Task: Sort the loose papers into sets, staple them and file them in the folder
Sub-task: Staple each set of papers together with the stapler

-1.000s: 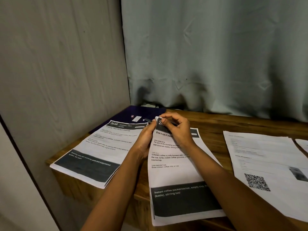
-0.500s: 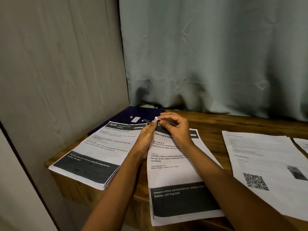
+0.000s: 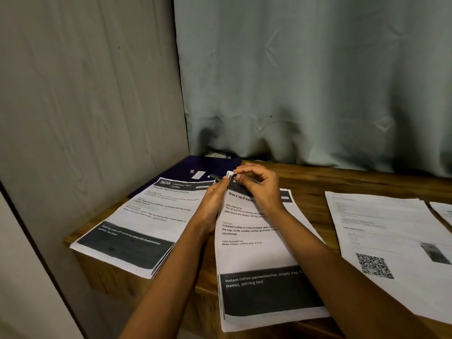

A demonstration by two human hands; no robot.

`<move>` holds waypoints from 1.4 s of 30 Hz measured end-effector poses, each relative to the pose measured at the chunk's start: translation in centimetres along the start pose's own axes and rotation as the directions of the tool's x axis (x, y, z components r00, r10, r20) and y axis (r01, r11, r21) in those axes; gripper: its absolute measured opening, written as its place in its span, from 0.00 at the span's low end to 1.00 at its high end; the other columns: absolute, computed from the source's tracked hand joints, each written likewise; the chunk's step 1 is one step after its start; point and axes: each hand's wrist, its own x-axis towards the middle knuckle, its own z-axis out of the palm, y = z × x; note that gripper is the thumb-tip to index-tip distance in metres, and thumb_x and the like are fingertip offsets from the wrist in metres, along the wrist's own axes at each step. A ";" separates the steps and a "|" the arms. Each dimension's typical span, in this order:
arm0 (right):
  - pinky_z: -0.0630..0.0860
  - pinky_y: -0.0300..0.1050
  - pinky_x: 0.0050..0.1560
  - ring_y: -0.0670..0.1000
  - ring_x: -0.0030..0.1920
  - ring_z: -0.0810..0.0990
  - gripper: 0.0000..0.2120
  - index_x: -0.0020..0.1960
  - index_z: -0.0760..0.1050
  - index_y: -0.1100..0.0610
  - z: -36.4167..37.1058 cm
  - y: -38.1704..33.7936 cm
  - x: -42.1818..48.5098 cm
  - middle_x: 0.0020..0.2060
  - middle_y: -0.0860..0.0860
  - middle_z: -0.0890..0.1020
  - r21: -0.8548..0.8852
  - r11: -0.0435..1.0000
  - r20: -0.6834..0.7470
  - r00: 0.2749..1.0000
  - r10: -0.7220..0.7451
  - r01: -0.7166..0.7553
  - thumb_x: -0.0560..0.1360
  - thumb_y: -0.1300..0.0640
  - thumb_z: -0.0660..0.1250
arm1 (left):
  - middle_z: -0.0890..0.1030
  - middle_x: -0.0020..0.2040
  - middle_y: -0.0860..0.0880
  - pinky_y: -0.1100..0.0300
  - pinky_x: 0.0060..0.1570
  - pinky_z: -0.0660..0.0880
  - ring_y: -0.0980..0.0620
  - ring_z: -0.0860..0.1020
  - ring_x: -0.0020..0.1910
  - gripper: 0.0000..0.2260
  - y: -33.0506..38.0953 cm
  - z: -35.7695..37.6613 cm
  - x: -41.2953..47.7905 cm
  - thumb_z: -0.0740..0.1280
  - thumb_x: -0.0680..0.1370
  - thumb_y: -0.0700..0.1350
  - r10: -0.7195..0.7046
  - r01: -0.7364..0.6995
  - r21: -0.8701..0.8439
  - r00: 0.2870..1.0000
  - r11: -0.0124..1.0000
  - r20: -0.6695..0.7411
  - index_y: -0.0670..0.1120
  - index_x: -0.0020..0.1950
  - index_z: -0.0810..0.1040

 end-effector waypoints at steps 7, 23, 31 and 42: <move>0.76 0.57 0.59 0.51 0.54 0.81 0.12 0.46 0.84 0.48 0.1 0.2 0.0 0.47 0.45 0.84 -0.012 1.000 0.026 0.999 0.022 -0.022 0.69 0.63 0.74 | 0.83 0.42 0.41 0.52 0.46 0.79 0.45 0.82 0.42 0.14 0.1 0.1 -0.1 0.60 0.80 0.52 -0.060 0.063 -0.098 0.998 0.993 0.024 0.45 0.53 0.80; 0.72 0.59 0.64 0.50 0.59 0.77 0.16 0.50 0.82 0.39 0.3 -0.4 -0.3 0.50 0.36 0.81 -0.044 0.999 0.105 0.994 0.012 -0.008 0.73 0.61 0.70 | 0.83 0.40 0.41 0.53 0.43 0.78 0.46 0.82 0.39 0.14 0.3 0.2 -0.1 0.60 0.80 0.52 -0.084 0.089 -0.103 0.995 0.991 0.053 0.43 0.51 0.80; 0.71 0.59 0.64 0.50 0.60 0.77 0.16 0.50 0.82 0.40 0.3 -0.2 -0.4 0.50 0.39 0.82 -0.027 1.000 0.094 0.996 0.012 -0.010 0.73 0.62 0.70 | 0.83 0.41 0.41 0.53 0.43 0.79 0.46 0.83 0.40 0.12 0.1 0.1 0.0 0.60 0.81 0.50 0.000 0.001 -0.029 1.000 1.000 0.026 0.45 0.50 0.80; 0.72 0.45 0.64 0.47 0.60 0.77 0.15 0.49 0.82 0.46 0.4 -0.2 -0.4 0.50 0.47 0.83 0.037 0.999 0.090 0.996 0.025 -0.029 0.73 0.66 0.70 | 0.84 0.42 0.42 0.55 0.42 0.79 0.47 0.83 0.41 0.13 0.3 0.3 -0.3 0.59 0.81 0.50 0.005 -0.005 -0.011 1.000 1.000 0.025 0.45 0.55 0.78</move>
